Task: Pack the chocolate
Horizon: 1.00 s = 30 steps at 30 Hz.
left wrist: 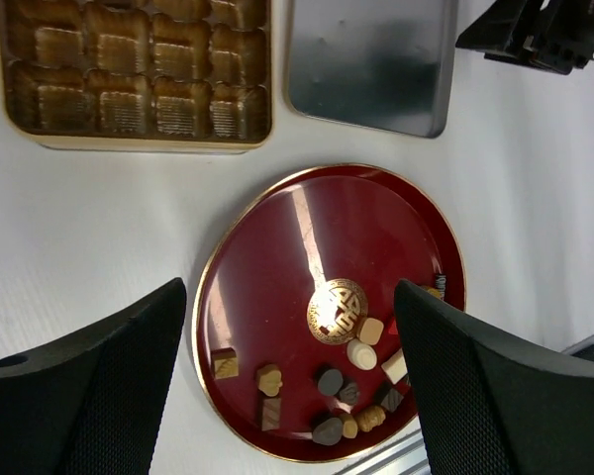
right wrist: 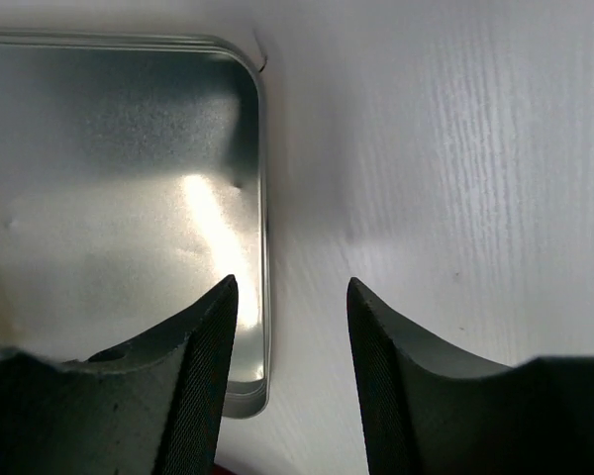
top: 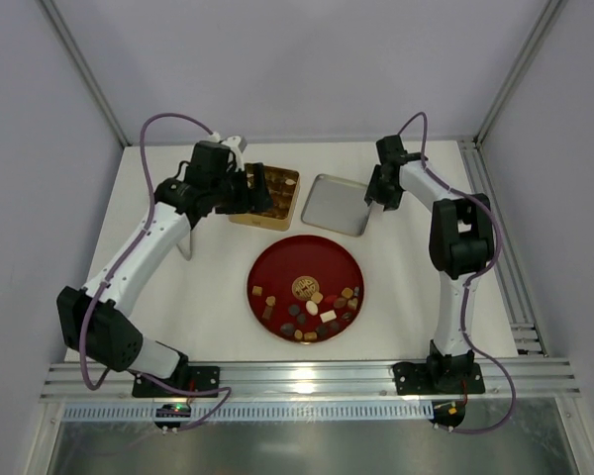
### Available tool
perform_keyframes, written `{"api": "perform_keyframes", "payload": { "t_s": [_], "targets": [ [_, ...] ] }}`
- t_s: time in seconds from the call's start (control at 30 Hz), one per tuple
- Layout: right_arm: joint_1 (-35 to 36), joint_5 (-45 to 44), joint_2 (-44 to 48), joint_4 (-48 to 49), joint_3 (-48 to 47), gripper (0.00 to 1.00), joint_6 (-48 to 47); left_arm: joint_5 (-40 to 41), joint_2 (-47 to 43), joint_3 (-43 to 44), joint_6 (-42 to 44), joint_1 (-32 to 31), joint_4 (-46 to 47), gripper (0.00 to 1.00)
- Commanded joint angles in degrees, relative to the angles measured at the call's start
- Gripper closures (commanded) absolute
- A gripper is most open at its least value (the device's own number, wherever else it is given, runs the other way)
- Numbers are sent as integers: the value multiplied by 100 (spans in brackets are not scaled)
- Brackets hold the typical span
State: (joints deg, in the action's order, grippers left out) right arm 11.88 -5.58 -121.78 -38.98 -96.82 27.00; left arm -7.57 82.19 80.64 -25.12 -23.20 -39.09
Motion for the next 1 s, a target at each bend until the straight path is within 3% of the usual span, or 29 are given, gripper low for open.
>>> {"api": "perform_keyframes", "payload": {
  "t_s": [0.0, 0.33, 0.97],
  "targets": [
    [-28, -127, 259, 39, 30, 50, 24, -385, 314, 311, -19, -123, 262, 17],
    [-28, 66, -153, 93, -13, 53, 24, -692, 1087, 848, 51, -325, 314, 17],
    [43, 22, -364, 189, 5, 75, 68, -1536, 2608, 1796, 16, -571, 631, 18]
  ]
}}
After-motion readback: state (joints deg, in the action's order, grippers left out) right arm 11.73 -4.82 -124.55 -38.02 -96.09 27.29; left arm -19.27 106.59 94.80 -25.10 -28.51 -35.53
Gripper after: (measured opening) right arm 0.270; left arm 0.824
